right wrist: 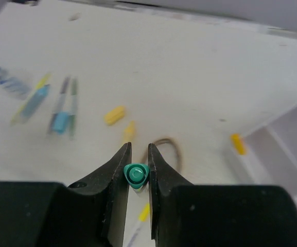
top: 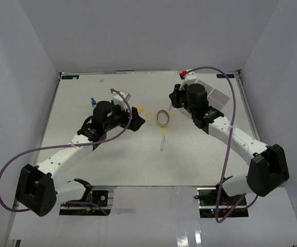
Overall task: Sort the stationery into containers
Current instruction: Place the pen in the storage box, then pick up the pen from the center of the board, then place the pen in the storage box, then pick up the stationery from the center of the board, then place the stationery in the storage box.
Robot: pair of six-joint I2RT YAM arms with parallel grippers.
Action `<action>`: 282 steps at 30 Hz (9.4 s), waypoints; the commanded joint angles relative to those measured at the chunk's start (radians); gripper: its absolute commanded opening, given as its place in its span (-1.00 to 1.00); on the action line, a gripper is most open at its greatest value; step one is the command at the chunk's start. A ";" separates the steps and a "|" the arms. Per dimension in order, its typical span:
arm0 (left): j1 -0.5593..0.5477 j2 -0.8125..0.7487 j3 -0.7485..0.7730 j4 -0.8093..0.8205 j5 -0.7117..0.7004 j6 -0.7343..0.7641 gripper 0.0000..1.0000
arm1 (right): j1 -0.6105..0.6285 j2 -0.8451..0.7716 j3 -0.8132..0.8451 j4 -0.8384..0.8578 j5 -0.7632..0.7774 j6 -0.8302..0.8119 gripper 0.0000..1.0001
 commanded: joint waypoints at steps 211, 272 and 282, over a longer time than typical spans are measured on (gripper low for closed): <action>-0.321 0.863 0.841 -0.496 -0.598 -0.213 -0.70 | -0.229 -0.778 -0.504 -0.179 -0.178 0.052 0.94; 0.093 0.105 0.236 -0.391 -0.158 -0.105 0.96 | -0.310 -0.086 -0.049 0.168 -0.060 -0.598 -0.85; 0.206 0.078 0.109 -0.379 -0.209 -0.118 0.96 | -0.408 0.121 0.110 0.203 -0.240 -0.681 -0.85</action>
